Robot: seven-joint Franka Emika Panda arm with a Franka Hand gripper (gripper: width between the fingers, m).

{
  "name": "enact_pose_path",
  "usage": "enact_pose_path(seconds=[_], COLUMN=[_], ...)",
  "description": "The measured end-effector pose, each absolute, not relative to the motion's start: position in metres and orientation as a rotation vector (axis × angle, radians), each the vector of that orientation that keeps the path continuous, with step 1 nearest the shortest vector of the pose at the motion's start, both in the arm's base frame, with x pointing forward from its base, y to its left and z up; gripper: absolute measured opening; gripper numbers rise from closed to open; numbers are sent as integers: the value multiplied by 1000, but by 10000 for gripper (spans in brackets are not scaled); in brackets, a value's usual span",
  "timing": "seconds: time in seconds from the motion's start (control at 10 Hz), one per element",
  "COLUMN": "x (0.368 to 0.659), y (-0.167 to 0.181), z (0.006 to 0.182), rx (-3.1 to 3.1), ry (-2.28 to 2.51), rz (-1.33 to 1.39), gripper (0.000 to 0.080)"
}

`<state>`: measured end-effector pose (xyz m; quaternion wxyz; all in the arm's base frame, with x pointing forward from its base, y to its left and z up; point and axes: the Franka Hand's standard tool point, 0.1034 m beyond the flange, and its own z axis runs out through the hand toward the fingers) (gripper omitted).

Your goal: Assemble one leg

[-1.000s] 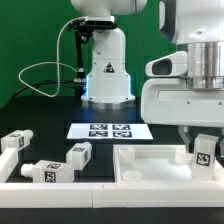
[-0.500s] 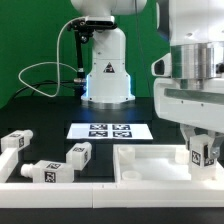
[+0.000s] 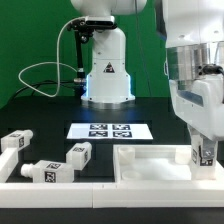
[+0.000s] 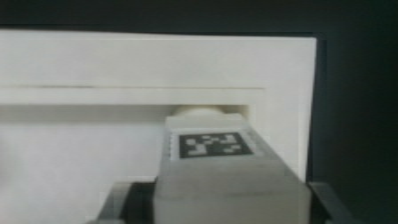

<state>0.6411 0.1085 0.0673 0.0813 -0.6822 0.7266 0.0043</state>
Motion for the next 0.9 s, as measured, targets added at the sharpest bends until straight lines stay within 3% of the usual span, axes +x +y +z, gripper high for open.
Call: enact_pose_path(seconds=[0.3, 0.7, 0.8, 0.9], x=[640, 639, 639, 639], y=[110, 107, 107, 107], z=[67, 67, 67, 66], rx=[-1518, -1501, -1502, -1505], ry=[2501, 2510, 2511, 2510], rz=[26, -11, -11, -11], gripper=[286, 288, 357, 357])
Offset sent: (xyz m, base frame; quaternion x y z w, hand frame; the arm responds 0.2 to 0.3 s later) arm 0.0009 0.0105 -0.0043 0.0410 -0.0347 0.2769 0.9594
